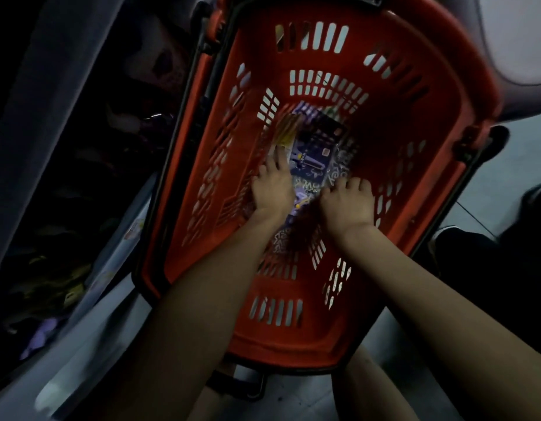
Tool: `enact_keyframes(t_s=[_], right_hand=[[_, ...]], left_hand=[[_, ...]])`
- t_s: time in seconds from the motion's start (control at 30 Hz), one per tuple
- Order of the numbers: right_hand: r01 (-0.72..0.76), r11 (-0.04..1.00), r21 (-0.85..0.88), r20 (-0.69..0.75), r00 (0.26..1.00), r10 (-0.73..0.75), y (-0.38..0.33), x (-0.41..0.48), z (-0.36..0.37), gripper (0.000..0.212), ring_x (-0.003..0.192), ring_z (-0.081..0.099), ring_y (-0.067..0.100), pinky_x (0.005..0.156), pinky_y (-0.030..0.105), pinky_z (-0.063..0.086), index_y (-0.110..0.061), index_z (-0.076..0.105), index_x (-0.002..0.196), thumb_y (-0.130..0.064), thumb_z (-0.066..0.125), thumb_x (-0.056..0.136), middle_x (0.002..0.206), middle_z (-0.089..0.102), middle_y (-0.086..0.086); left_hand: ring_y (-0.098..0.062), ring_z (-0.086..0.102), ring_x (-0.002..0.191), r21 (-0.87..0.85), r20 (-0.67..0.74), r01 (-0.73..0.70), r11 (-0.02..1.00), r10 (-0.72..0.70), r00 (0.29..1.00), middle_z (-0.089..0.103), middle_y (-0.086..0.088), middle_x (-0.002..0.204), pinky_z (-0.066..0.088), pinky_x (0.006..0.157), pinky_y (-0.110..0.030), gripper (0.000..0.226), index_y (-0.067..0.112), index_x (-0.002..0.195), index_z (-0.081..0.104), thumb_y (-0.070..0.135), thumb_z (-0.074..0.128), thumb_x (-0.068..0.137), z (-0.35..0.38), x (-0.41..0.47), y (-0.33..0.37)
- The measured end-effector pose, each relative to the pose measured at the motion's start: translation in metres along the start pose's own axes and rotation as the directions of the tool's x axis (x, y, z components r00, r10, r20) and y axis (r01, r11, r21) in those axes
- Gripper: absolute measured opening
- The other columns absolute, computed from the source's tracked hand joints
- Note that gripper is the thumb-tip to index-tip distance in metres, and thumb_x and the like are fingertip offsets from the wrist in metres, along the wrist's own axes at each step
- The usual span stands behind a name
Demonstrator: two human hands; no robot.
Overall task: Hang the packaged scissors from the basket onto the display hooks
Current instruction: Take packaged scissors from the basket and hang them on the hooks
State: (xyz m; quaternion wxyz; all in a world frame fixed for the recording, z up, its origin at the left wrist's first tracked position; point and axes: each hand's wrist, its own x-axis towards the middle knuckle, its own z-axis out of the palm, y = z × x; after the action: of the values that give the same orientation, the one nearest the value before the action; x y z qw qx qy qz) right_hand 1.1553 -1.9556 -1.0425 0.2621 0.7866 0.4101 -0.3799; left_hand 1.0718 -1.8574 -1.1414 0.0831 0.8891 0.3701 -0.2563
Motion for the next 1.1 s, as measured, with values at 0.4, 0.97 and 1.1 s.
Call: enact_keyframes(t_s=[0.4, 0.97, 1.1], right_hand=[[0.050, 0.921, 0.385, -0.082, 0.996, -0.020, 0.012, -0.055, -0.044, 0.063, 0.122, 0.051, 0.038, 0.094, 0.046, 0.047, -0.009, 0.041, 0.140, -0.022, 0.071, 0.086, 0.136, 0.048, 0.018], [0.194, 0.415, 0.889, -0.227, 0.973, 0.032, 0.084, -0.248, -0.157, 0.016, 0.073, 0.062, 0.010, 0.067, 0.035, 0.049, -0.027, 0.071, 0.092, -0.022, 0.077, 0.078, 0.073, 0.067, -0.009], [0.075, 0.131, 0.989, -0.107, 0.962, 0.253, 0.086, -0.245, -0.137, 0.014, 0.070, 0.064, 0.012, 0.067, 0.035, 0.053, -0.022, 0.070, 0.085, -0.022, 0.073, 0.072, 0.072, 0.070, -0.006]], left_hand=[[-0.039, 0.071, 0.084, -0.163, -0.013, -0.090, 0.983, 0.089, 0.996, 0.073, -0.015, 0.092, 0.046, 0.064, -0.044, 0.018, 0.011, 0.121, 0.050, 0.020, 0.047, 0.105, -0.131, -0.081, -0.037], [-0.006, 0.070, 0.091, -0.732, -0.127, -0.311, 0.606, 0.327, 0.937, 0.075, 0.006, 0.099, 0.055, 0.080, -0.020, 0.038, 0.027, 0.112, 0.070, 0.040, 0.083, 0.079, -0.439, -0.180, -0.032], [-0.021, 0.070, 0.088, -0.970, 0.024, 0.001, 0.243, 0.093, 0.995, 0.073, -0.017, 0.101, 0.052, 0.069, -0.015, 0.021, 0.007, 0.110, 0.067, 0.025, 0.068, 0.097, -0.405, -0.156, -0.028]])
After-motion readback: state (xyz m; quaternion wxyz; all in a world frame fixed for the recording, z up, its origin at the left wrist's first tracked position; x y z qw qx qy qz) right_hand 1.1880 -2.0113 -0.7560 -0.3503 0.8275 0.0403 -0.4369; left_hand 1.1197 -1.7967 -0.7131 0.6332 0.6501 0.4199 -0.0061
